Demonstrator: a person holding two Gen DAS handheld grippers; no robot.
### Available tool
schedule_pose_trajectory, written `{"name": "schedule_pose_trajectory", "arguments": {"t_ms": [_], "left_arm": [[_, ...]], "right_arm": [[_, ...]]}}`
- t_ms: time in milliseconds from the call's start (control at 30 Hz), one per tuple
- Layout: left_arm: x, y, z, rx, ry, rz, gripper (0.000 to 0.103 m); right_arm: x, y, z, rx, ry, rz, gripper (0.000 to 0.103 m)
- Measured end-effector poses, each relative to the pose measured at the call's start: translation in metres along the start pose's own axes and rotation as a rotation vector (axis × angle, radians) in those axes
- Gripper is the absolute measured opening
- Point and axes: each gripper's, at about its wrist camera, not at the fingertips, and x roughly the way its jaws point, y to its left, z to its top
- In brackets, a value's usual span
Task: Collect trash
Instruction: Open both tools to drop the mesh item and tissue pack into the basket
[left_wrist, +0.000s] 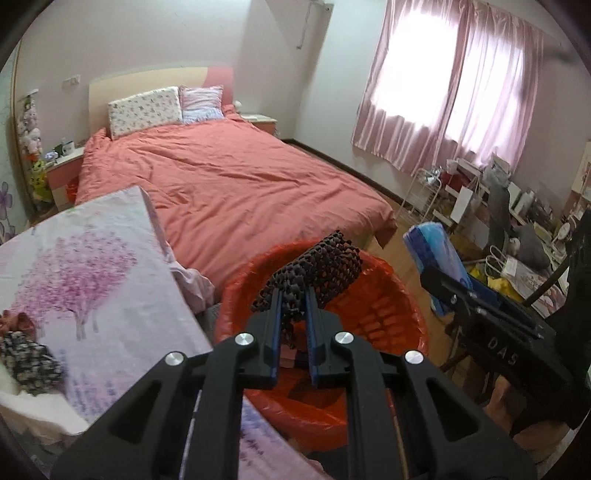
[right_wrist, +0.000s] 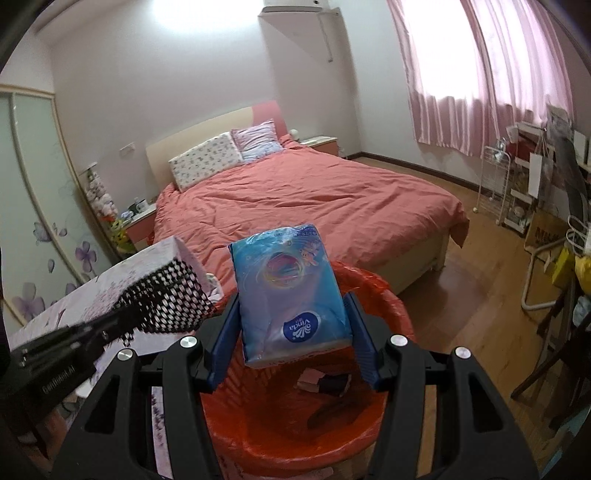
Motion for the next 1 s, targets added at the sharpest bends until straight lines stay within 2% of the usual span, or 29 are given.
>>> {"name": "schedule_pose_trajectory", "arguments": {"t_ms": [67, 167, 433, 767, 1000], "left_arm": [[0.01, -0.002, -0.002, 0.0, 0.015, 0.007, 0.024], [0.021, 0.001, -0.007, 0.0, 0.038, 0.031, 0.037], [0.013, 0.025, -0.014, -0.027, 0.051, 0.1, 0.043], [-0.043, 0.052, -0.024, -0.026, -0.011, 0.169, 0.05], [-0.092, 0.092, -0.037, -0.071, -0.052, 0.244, 0.051]], "right_arm": [[0.005, -0.005, -0.001, 0.02, 0.008, 0.008, 0.058], [0.012, -0.008, -0.005, 0.025, 0.024, 0.016, 0.068], [0.011, -0.002, -0.013, 0.003, 0.052, 0.0, 0.07], [-0.006, 0.036, -0.011, -0.077, 0.046, 0.022, 0.07], [-0.018, 0.078, -0.02, -0.135, 0.057, 0.072, 0.07]]}}
